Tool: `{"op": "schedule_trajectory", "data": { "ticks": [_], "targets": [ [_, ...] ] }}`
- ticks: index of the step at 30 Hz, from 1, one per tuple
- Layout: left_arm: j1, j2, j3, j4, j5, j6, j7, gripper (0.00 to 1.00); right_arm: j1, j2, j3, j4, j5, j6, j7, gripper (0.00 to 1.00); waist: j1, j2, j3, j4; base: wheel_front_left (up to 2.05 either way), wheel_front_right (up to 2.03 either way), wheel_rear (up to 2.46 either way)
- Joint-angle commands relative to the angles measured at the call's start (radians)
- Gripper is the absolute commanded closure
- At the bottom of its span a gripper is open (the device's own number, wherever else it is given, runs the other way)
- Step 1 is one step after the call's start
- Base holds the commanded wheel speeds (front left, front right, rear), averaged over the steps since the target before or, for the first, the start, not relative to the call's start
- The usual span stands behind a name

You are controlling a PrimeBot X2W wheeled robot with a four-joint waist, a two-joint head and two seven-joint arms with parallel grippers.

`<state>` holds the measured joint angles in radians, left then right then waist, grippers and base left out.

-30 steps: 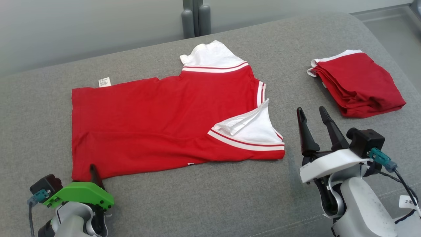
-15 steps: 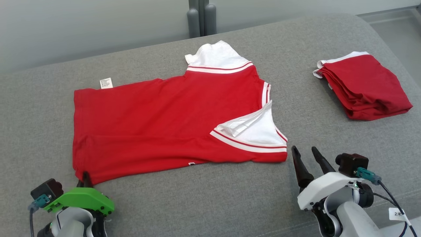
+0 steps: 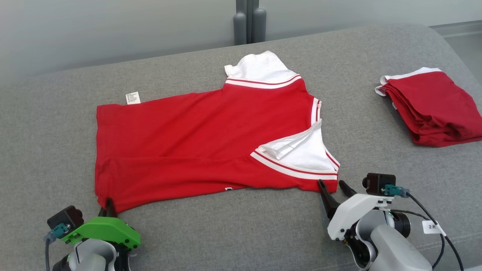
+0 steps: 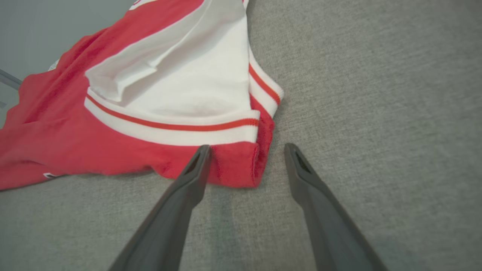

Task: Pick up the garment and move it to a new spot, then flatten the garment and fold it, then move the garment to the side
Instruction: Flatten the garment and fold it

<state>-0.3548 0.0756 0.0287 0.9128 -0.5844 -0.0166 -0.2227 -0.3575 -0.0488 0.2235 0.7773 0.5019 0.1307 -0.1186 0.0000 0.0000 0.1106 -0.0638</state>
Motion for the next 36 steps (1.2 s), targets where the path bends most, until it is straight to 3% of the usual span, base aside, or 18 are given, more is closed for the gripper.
{"op": "schedule_trajectory", "data": {
  "ticks": [1, 3, 4, 5, 7, 15, 22, 27, 36],
  "targets": [
    [0.012, 0.001, -0.004, -0.003, -0.005, 0.0, -0.005, 1.0, -0.023, -0.003, 0.012, 0.027, 0.013, 0.0, 0.004, 0.0, 0.0, 0.0, -0.001, 0.004, 0.0, 0.0, 0.0],
    [0.012, 0.0, -0.008, -0.009, -0.004, -0.001, -0.008, 1.0, -0.043, -0.003, 0.028, 0.058, 0.03, 0.0, -0.002, 0.15, 0.0, 0.0, -0.002, 0.006, 0.0, 0.0, 0.0],
    [0.012, -0.001, -0.01, -0.012, -0.003, -0.002, -0.009, 1.0, -0.053, -0.003, 0.037, 0.069, 0.042, 0.0, -0.006, 0.58, 0.0, 0.0, -0.002, 0.007, 0.0, 0.0, 0.0],
    [0.012, -0.001, -0.011, -0.016, -0.002, -0.002, -0.011, 1.0, -0.063, -0.003, 0.042, 0.08, 0.053, 0.0, -0.012, 0.68, 0.0, 0.0, -0.003, 0.008, 0.0, 0.0, 0.0],
    [0.014, -0.002, -0.014, -0.02, -0.002, -0.001, -0.012, 1.0, -0.08, -0.004, 0.051, 0.098, 0.084, 0.0, -0.023, 1.0, 0.0, 0.0, -0.004, 0.009, 0.0, 0.0, 0.0],
    [0.025, -0.007, -0.027, -0.069, 0.001, -0.019, -0.026, 1.0, -0.129, -0.023, 0.027, 0.128, 0.097, 0.0, -0.088, 1.0, 0.0, 0.0, -0.005, 0.017, 0.0, 0.0, 0.0],
    [0.118, -0.014, -0.044, -0.204, -0.029, -0.039, -0.034, 1.0, -0.052, -0.092, -0.015, 0.024, 0.096, -0.001, -0.091, 1.0, 0.0, 0.0, -0.007, 0.032, 0.0, 0.0, 0.0],
    [0.235, -0.017, -0.064, -0.322, -0.06, -0.015, -0.014, 1.0, 0.067, -0.12, -0.077, -0.103, 0.081, -0.001, -0.061, 1.0, 0.0, 0.0, -0.002, 0.039, 0.0, 0.0, 0.0],
    [0.334, -0.02, -0.113, -0.391, -0.112, 0.042, 0.017, 1.0, 0.212, -0.056, -0.185, -0.253, 0.02, -0.001, 0.012, 1.0, 0.0, 0.0, -0.001, 0.038, 0.0, 0.0, 0.0]
  ]
}}
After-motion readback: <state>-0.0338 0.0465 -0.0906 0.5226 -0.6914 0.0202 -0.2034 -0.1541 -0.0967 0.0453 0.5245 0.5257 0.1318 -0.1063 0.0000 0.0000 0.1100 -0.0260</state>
